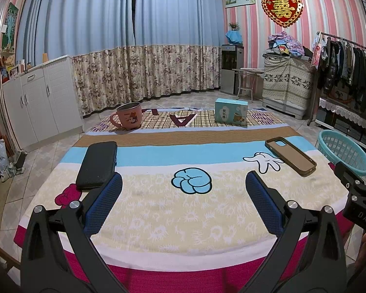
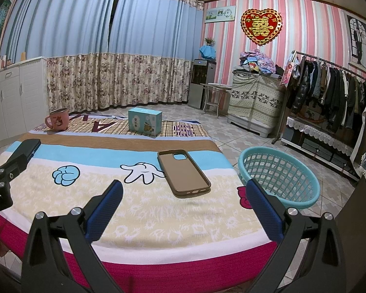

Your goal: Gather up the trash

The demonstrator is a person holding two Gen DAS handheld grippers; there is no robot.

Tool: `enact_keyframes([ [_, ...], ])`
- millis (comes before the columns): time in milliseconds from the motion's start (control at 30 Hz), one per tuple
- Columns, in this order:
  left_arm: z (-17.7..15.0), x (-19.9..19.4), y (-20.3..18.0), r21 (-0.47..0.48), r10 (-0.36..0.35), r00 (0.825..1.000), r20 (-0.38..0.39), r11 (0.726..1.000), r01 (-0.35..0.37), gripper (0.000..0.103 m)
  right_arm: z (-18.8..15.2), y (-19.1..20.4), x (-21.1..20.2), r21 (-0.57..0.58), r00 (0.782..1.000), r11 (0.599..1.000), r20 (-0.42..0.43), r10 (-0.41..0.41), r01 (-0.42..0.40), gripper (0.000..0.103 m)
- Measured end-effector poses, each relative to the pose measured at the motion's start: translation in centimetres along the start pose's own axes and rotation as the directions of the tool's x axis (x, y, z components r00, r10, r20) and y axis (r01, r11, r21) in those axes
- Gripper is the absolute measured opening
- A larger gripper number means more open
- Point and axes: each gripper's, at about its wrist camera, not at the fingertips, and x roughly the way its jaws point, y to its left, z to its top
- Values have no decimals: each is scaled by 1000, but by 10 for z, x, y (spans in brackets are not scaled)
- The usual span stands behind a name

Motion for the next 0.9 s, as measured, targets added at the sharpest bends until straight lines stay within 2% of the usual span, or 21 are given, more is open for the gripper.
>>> enact_keyframes([
  [900,2,-2,1,-19,-7,1000,8,1000,7,98,0,1,1,-2,1000,1000,2,-1,1,98],
])
